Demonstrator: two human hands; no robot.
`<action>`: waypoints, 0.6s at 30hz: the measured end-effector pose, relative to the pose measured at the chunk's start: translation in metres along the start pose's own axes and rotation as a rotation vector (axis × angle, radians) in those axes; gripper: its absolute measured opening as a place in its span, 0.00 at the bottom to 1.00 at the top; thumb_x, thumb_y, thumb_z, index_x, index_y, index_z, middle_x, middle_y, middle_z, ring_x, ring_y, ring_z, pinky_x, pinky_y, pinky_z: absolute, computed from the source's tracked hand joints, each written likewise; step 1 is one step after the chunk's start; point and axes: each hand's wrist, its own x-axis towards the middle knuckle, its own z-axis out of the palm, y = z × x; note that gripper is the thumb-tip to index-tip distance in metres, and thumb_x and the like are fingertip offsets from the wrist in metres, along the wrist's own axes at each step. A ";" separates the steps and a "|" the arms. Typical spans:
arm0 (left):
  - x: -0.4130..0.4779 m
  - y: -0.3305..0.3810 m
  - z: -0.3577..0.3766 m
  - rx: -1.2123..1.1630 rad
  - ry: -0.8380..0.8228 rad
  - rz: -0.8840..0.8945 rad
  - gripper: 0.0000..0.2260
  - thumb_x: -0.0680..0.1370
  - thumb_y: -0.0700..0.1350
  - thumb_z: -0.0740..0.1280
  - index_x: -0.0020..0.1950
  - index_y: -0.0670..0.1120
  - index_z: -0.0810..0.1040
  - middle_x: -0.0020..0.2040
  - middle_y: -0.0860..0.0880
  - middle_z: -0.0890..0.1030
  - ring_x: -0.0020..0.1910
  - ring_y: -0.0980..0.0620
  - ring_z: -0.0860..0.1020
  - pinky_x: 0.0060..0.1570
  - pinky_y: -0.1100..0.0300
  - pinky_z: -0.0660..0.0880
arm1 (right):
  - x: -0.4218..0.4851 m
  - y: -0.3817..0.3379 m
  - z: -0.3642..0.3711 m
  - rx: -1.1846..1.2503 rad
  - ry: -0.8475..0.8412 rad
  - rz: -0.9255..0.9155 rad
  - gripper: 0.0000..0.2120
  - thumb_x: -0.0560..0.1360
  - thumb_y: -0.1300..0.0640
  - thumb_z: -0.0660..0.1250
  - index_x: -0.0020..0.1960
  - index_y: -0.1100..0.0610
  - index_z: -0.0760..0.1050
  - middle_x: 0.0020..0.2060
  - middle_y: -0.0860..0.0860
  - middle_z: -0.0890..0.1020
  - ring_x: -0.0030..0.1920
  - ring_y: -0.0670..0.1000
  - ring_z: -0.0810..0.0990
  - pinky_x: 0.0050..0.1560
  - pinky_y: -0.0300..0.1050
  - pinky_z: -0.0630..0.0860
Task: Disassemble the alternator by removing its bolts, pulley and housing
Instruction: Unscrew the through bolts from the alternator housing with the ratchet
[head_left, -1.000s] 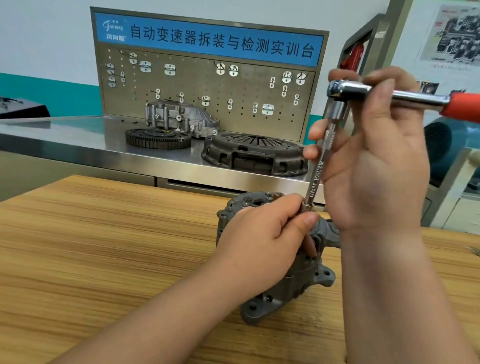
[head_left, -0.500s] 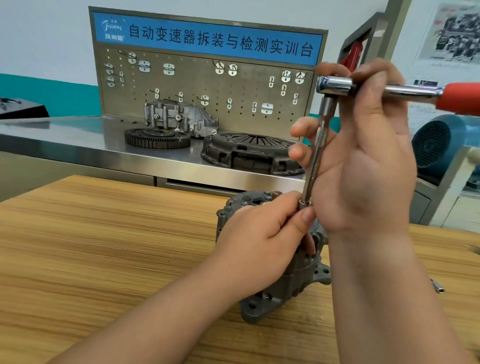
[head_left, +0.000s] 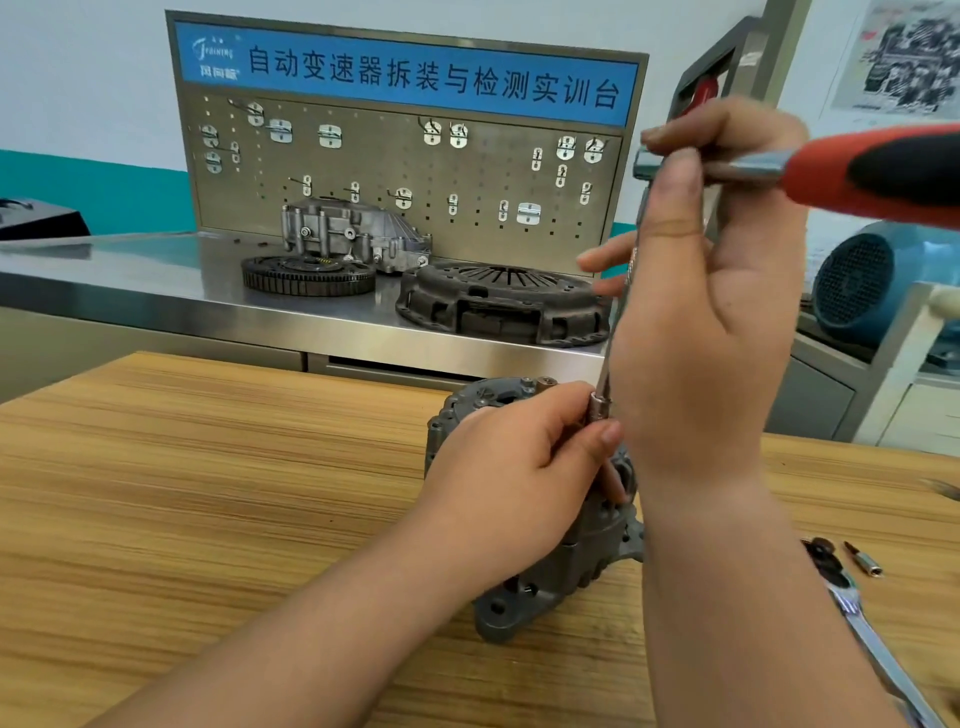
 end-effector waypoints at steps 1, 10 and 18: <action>0.000 -0.001 0.000 0.002 0.002 0.006 0.14 0.76 0.57 0.56 0.50 0.54 0.78 0.42 0.65 0.82 0.42 0.62 0.79 0.45 0.52 0.78 | 0.000 -0.002 0.000 0.110 0.012 0.106 0.07 0.82 0.60 0.54 0.50 0.48 0.66 0.45 0.45 0.73 0.37 0.61 0.78 0.36 0.48 0.76; -0.002 -0.001 -0.001 0.041 -0.027 0.053 0.16 0.78 0.57 0.56 0.45 0.49 0.78 0.39 0.54 0.83 0.42 0.54 0.80 0.45 0.50 0.76 | 0.008 0.001 -0.013 1.047 -0.057 0.622 0.18 0.84 0.46 0.43 0.46 0.51 0.67 0.45 0.47 0.82 0.29 0.49 0.75 0.31 0.38 0.71; 0.001 -0.001 0.001 0.030 0.008 -0.010 0.13 0.77 0.58 0.58 0.47 0.54 0.79 0.39 0.65 0.82 0.38 0.63 0.78 0.43 0.53 0.78 | 0.003 0.003 -0.005 -0.017 -0.011 -0.038 0.10 0.81 0.61 0.56 0.48 0.46 0.65 0.43 0.45 0.72 0.36 0.52 0.76 0.36 0.55 0.76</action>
